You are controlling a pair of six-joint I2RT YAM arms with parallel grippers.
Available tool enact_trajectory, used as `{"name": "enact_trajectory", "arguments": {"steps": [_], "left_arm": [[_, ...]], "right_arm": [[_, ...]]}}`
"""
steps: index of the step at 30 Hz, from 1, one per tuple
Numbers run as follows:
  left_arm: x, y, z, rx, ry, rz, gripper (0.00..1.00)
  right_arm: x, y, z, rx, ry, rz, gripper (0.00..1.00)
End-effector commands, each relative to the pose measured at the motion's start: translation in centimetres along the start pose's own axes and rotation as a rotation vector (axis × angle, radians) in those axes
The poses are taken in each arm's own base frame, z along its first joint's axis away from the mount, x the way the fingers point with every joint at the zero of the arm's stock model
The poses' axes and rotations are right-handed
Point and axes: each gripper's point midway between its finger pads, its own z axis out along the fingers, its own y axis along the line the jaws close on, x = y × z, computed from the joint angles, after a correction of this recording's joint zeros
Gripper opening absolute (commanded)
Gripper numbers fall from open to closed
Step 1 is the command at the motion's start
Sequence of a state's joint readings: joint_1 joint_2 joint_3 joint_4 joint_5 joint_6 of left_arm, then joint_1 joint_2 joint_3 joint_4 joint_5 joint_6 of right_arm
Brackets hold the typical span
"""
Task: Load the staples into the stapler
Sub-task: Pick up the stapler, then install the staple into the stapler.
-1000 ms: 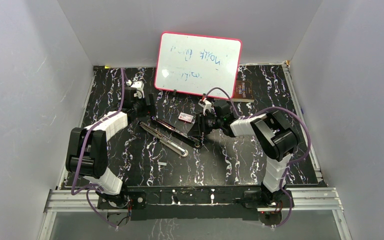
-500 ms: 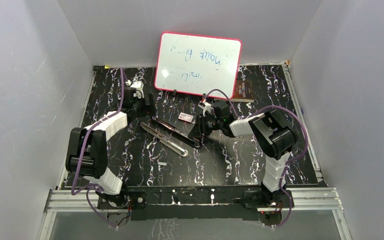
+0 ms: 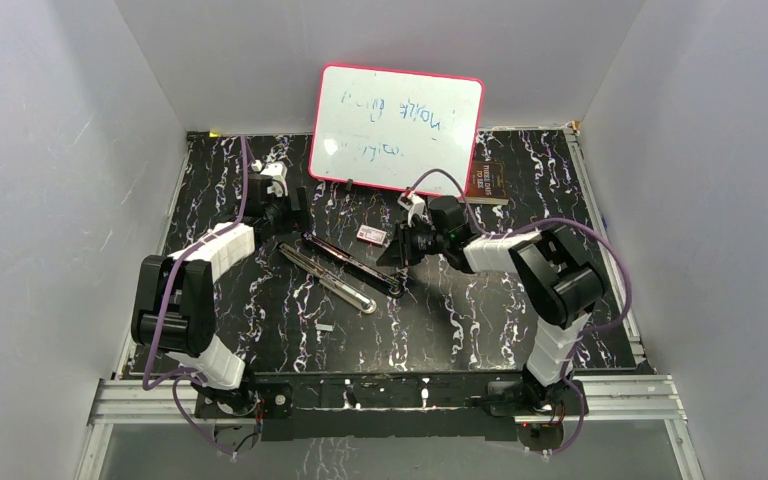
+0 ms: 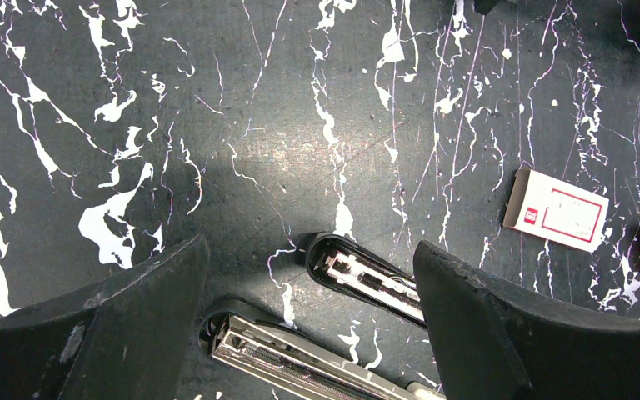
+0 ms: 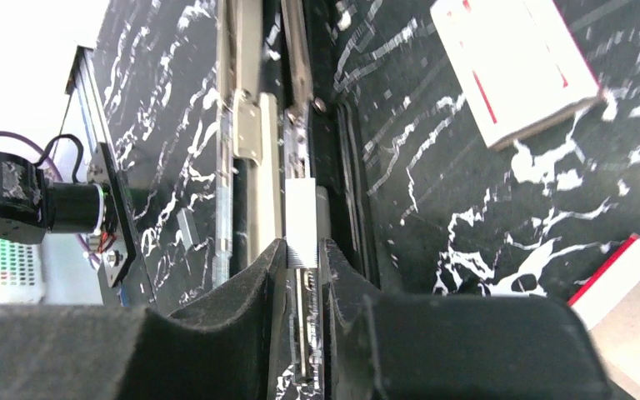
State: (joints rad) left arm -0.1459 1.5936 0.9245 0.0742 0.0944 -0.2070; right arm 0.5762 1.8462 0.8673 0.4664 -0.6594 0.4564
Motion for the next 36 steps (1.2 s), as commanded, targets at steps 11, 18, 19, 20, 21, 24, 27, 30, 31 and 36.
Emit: {"name": "enact_trajectory", "arguments": {"steps": [11,18,19,20,21,24,27,30,31,36], "left_arm": [[-1.0,-0.3,-0.8,0.019,-0.034,-0.004,0.92],[-0.9,-0.3,-0.8,0.018,-0.032,-0.005,0.92],[-1.0,-0.3,-0.8,0.018,-0.033,-0.005,0.92],[-0.9,-0.3,-0.7,0.018,-0.032,-0.006,0.92],[-0.9,-0.3,-0.7,0.018,-0.031,-0.005,0.92],[-1.0,-0.3,-0.8,0.017,-0.034,-0.005,0.92],[-1.0,-0.3,-0.8,0.017,-0.035,-0.005,0.92],[-0.9,-0.3,-0.7,0.016,-0.032,-0.006,0.92],[-0.9,-0.3,-0.7,0.017,-0.031,-0.006,0.92],[-0.9,-0.3,-0.7,0.017,-0.029,-0.008,0.92]], "right_arm": [[-3.9,3.4,-1.7,0.278,-0.131,-0.471,0.15],[-3.1,3.5,-1.5,0.424,-0.069,-0.609,0.12],[-3.1,3.4,-1.4,0.441,-0.061,-0.621,0.12],[-2.9,3.4,-1.3,0.458,-0.050,-0.630,0.12],[-2.8,3.3,-1.2,0.477,-0.041,-0.639,0.11],[-2.5,3.3,-0.8,0.493,-0.023,-0.658,0.11],[-2.5,3.5,-0.4,0.484,-0.022,-0.666,0.11],[-2.3,3.7,-0.1,0.467,-0.008,-0.669,0.11],[-2.2,3.7,-0.1,0.463,-0.001,-0.667,0.11],[-1.7,3.5,0.2,0.462,0.030,-0.648,0.11]]}}
